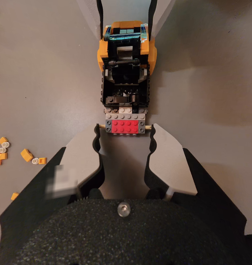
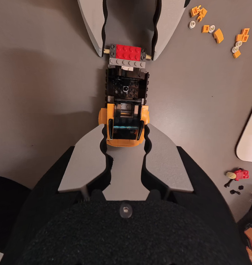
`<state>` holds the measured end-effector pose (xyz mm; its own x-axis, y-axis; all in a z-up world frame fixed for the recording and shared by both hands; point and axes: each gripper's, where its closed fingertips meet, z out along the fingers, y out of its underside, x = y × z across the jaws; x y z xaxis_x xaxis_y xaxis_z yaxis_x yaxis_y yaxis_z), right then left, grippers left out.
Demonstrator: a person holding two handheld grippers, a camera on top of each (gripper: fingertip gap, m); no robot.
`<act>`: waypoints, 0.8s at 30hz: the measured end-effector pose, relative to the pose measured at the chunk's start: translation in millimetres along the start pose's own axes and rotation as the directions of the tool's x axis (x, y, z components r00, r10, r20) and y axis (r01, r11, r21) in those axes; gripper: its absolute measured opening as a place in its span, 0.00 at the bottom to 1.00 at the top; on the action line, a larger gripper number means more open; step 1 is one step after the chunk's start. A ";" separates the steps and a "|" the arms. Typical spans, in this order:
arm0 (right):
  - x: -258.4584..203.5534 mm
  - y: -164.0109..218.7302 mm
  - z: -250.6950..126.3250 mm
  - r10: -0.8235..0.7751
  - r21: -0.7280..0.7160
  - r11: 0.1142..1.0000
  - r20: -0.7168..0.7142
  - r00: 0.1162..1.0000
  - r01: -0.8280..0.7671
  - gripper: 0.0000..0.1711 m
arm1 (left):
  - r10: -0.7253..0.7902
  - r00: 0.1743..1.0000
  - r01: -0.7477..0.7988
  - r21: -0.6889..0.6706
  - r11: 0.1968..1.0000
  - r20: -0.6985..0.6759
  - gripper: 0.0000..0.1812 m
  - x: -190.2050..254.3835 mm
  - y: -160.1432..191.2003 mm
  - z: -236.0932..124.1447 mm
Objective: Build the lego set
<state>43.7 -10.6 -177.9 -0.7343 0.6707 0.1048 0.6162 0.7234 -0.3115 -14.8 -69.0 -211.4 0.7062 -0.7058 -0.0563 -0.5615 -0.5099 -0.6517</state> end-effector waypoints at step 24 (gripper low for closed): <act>2.9 -10.5 4.2 0.057 0.001 0.998 0.129 0.990 -0.057 0.30 | -0.008 1.000 0.008 -0.003 1.000 0.005 0.37 -1.6 1.8 -1.4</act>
<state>33.8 -17.0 -178.3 -0.7288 0.6838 -0.0362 0.6571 0.6834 -0.3180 -17.6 -69.4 -211.4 0.7128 -0.6992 -0.0551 -0.5575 -0.5171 -0.6495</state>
